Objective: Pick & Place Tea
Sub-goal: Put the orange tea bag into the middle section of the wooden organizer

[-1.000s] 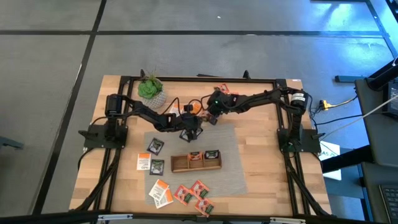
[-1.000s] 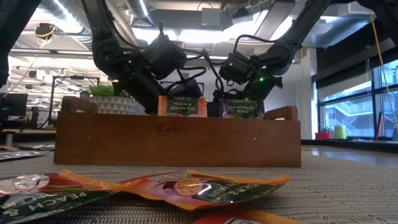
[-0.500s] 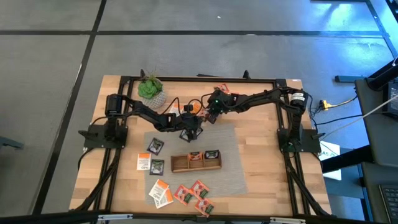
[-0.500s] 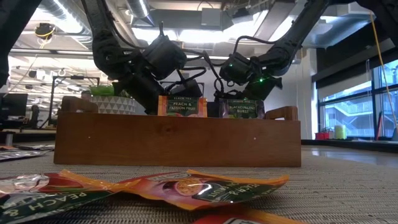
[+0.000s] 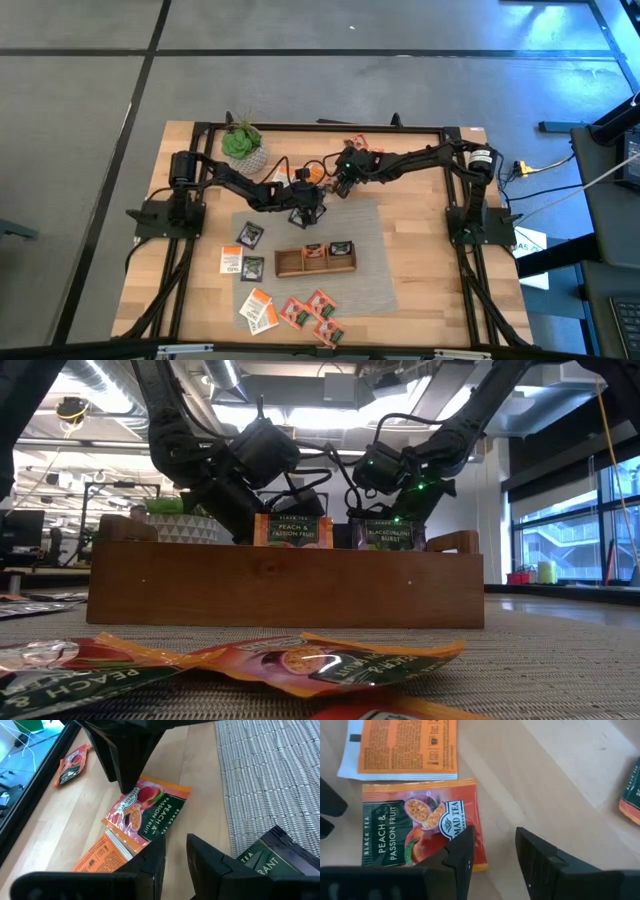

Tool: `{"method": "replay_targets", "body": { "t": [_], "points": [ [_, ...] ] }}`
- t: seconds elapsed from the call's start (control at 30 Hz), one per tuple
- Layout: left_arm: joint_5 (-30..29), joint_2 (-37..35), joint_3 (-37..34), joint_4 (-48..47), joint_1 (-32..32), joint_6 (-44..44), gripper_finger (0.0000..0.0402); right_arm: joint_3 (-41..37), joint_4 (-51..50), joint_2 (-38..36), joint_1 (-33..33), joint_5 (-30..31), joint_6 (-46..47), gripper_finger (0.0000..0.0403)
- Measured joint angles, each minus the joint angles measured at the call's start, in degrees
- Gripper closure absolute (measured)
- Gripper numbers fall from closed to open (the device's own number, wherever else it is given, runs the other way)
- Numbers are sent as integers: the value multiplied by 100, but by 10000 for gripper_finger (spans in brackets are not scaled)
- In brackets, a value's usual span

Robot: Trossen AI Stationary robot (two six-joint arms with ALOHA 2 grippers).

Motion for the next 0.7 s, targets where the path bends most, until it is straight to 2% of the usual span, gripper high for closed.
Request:
{"method": "replay_targets", "body": {
  "t": [0.13,0.53,0.7],
  "points": [
    [-36,0,0,-27,0,57,327,0,-9,0,0,4,127,256],
    [-156,-14,13,-33,-6,1101,327,0,-22,0,-28,-520,434,256],
    [-197,-20,17,-37,-7,1533,327,0,-20,0,-26,-559,434,256]
  ]
}}
